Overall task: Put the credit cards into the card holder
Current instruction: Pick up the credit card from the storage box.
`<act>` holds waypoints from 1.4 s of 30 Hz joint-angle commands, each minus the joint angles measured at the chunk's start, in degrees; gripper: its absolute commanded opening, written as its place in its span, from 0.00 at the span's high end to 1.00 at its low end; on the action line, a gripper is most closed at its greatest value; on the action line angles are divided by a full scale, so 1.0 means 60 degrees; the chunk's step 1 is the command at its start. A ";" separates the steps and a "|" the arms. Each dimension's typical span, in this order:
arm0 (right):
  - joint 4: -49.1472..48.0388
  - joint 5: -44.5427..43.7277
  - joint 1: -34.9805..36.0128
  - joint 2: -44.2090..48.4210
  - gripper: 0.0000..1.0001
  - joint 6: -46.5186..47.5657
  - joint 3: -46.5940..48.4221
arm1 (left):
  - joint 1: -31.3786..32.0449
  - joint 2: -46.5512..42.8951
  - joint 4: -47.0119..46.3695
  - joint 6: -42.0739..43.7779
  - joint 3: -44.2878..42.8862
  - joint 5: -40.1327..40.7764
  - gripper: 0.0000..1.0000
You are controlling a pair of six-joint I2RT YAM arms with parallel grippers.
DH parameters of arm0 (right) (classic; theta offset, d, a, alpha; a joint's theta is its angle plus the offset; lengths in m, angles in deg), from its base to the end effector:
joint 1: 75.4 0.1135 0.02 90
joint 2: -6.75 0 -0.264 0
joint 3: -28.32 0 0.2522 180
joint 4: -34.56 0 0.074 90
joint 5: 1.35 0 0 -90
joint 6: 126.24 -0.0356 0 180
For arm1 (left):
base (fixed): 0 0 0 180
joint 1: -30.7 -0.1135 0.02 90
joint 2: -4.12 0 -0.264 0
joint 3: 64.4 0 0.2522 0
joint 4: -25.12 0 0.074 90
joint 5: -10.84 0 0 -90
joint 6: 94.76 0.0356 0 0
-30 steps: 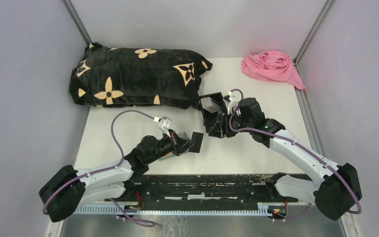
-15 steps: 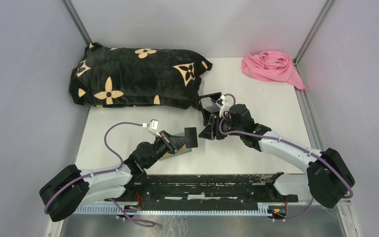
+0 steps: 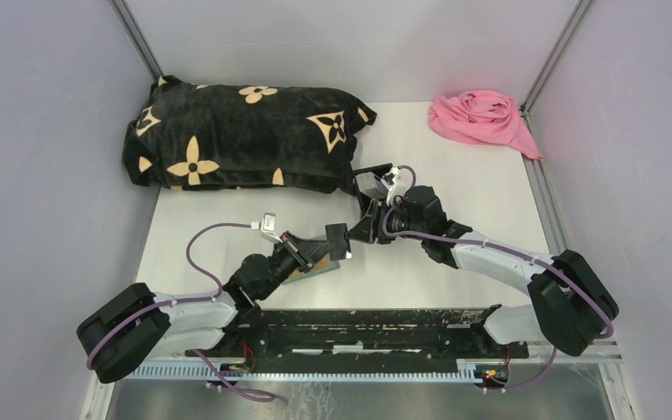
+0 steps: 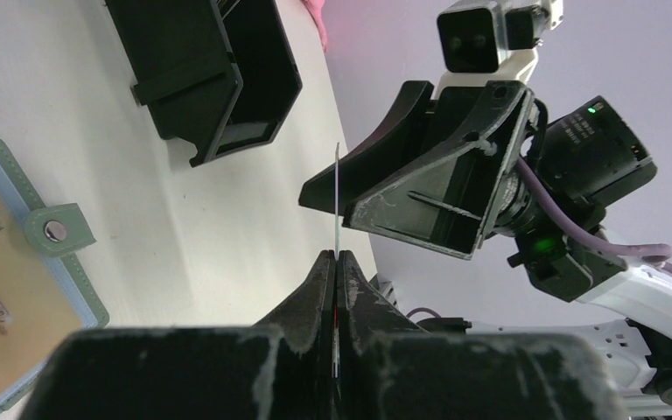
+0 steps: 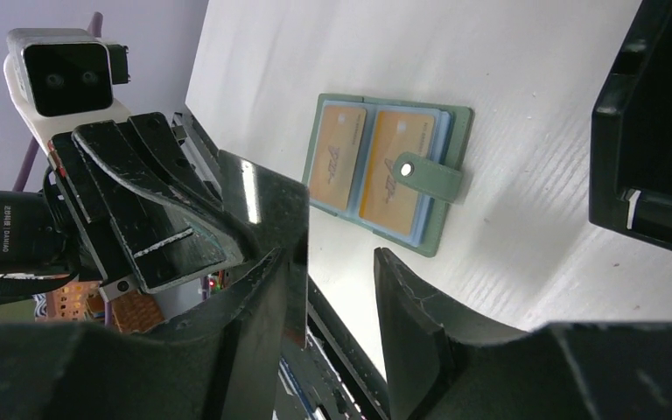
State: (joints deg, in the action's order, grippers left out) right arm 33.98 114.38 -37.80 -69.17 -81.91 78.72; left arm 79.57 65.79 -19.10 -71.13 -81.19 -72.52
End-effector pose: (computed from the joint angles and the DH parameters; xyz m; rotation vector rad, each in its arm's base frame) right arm 0.2121 0.1828 0.2162 -0.1662 2.2356 1.3187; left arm 0.1233 -0.1350 0.1667 -0.3732 1.7508 -1.4365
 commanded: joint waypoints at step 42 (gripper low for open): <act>-0.1762 0.0656 0.0738 -0.1294 0.99 -0.0946 0.0905 | -0.0075 -0.2975 0.5227 -0.0377 -0.0041 0.2797 0.39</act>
State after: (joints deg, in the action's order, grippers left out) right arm 19.20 120.65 -35.28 -77.60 -91.66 79.51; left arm 79.17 51.38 4.51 -76.05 -80.56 -60.11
